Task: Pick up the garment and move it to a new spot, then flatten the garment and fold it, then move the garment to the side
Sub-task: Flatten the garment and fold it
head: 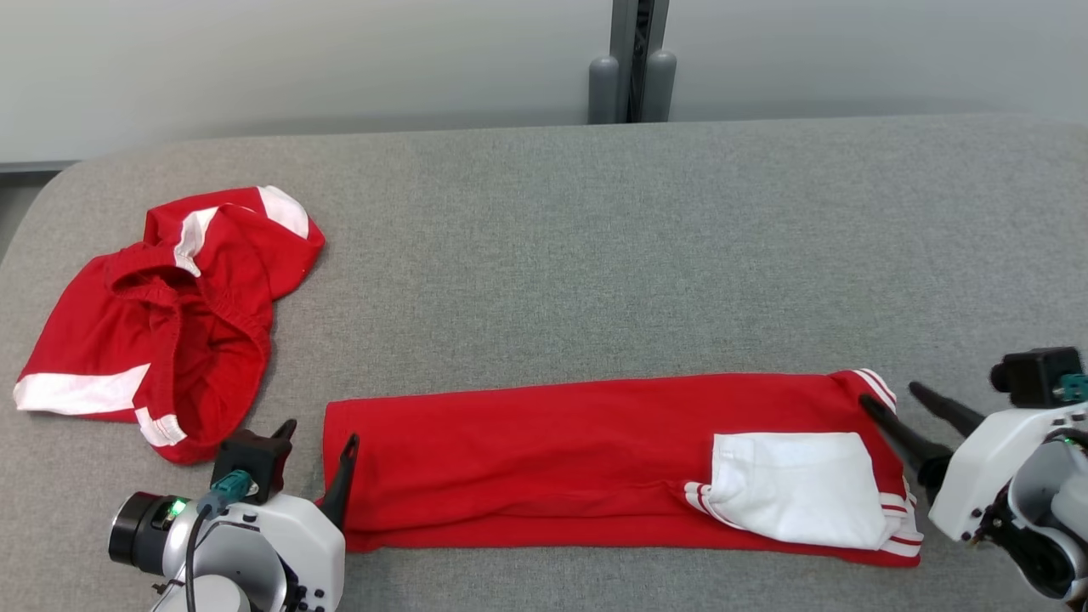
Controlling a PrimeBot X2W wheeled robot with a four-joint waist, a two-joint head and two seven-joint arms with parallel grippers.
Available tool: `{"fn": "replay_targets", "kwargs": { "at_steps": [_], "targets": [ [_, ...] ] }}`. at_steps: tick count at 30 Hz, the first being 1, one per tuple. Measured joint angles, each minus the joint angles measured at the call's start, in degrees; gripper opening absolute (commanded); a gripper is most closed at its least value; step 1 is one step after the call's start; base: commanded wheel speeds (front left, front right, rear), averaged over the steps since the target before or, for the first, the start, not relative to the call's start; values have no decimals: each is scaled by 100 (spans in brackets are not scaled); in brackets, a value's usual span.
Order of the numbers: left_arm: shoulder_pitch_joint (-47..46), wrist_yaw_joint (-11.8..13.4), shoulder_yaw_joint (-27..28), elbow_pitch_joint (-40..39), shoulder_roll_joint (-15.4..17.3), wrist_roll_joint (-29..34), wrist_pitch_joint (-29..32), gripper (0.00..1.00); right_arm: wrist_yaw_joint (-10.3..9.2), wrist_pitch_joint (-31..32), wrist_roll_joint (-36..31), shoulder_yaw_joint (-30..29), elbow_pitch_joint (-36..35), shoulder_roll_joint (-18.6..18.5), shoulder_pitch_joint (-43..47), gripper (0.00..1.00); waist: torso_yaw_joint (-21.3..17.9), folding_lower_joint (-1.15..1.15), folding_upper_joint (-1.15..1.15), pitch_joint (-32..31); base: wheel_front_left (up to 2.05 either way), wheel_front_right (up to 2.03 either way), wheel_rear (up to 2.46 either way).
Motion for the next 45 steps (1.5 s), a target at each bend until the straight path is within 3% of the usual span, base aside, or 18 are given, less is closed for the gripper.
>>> {"fn": "replay_targets", "kwargs": {
  "at_steps": [11, 15, 18, 23, 27, 31, 37, 41, 45],
  "targets": [
    [76, 368, 404, -315, -238, -90, -1014, 100, 0, -657, 7, -1174, -51, 125, 534, 100, -105, 0, 0, -285, 0, 0, 0],
    [98, 393, 509, -313, -375, -88, -1543, 100, 0, -716, -140, -1711, -212, 245, 811, 100, -166, 0, 0, -336, 0, 0, 0],
    [155, 391, 626, -315, -516, -54, -1770, 100, 0, -733, -492, -2403, -474, 412, 1021, 100, -214, 0, 0, -362, 0, 0, 0],
    [394, 378, 1145, -612, -905, 212, -1834, 100, -1, -738, -1691, -3900, -1028, 948, 1699, 100, -291, 0, 0, -437, 0, 0, 0],
    [786, 142, 1619, -893, -1296, 583, -1841, 100, 0, -739, -2619, -4741, -1577, 1625, 2466, 100, -328, 0, 0, -500, 0, 0, 0],
    [1060, -223, 1952, -1012, -1635, 1011, -1841, 100, 0, -739, -3063, -5174, -1763, 2138, 3110, 100, -332, 0, 0, -542, 0, 0, 0],
    [1347, -647, 2319, -1189, -1939, 1528, -1841, 100, 0, -739, -3317, -5377, -1872, 2458, 3455, 100, -329, 0, 0, -572, 0, 0, 0],
    [1498, -1059, 2392, -1188, -2041, 1637, -1842, 100, 0, -740, -3637, -5643, -2159, 2682, 3650, 100, -309, 0, 0, -601, 0, 0, 0],
    [1579, -1140, 2523, -1115, -2062, 1695, -1842, 100, 0, -740, -3873, -5790, -2240, 2921, 3860, 100, -344, 0, 0, -603, 0, 0, 0]
  ]
}}
